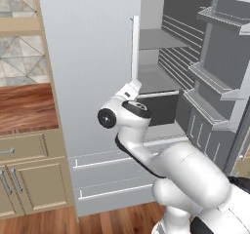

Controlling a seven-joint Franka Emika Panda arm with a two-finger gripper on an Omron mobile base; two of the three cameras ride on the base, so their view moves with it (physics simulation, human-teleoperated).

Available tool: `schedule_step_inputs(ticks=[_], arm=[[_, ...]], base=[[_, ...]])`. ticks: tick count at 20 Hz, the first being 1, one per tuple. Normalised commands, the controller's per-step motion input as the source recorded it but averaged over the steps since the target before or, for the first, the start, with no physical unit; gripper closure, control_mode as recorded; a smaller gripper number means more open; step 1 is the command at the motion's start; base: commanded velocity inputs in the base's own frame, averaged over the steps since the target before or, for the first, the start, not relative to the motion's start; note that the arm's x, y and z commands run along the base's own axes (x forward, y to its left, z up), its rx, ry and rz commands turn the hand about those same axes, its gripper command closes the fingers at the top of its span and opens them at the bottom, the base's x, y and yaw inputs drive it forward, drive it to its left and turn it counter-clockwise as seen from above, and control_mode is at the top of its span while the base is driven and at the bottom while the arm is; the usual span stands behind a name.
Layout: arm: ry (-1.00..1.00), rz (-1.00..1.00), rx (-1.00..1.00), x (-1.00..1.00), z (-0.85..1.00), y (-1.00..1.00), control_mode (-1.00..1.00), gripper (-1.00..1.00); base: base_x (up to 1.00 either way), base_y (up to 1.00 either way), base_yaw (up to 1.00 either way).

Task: Place the cucumber in the correct fridge rack based on whether it is a fruit or vegetable. Finally, close the fridge door.

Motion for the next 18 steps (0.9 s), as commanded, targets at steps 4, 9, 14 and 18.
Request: schedule_step_inputs(ticks=[4,9,14,18], arm=[[-0.12,-0.05,0.43,-1.00,0.21,-0.49,-1.00,-1.00],[-0.07,-0.15,0.46,-1.00,0.30,-0.77,-1.00,-1.00],[-0.14,-0.13,0.47,-1.00,0.14,-1.00,-1.00,-1.00],[-0.15,-0.10,0.51,-1.00,0.09,-1.00,-1.00,-1.00]], base=[[0.00,0.00,0.00],[0.00,0.00,0.00],[0.00,0.00,0.00],[0.00,0.00,0.00]])
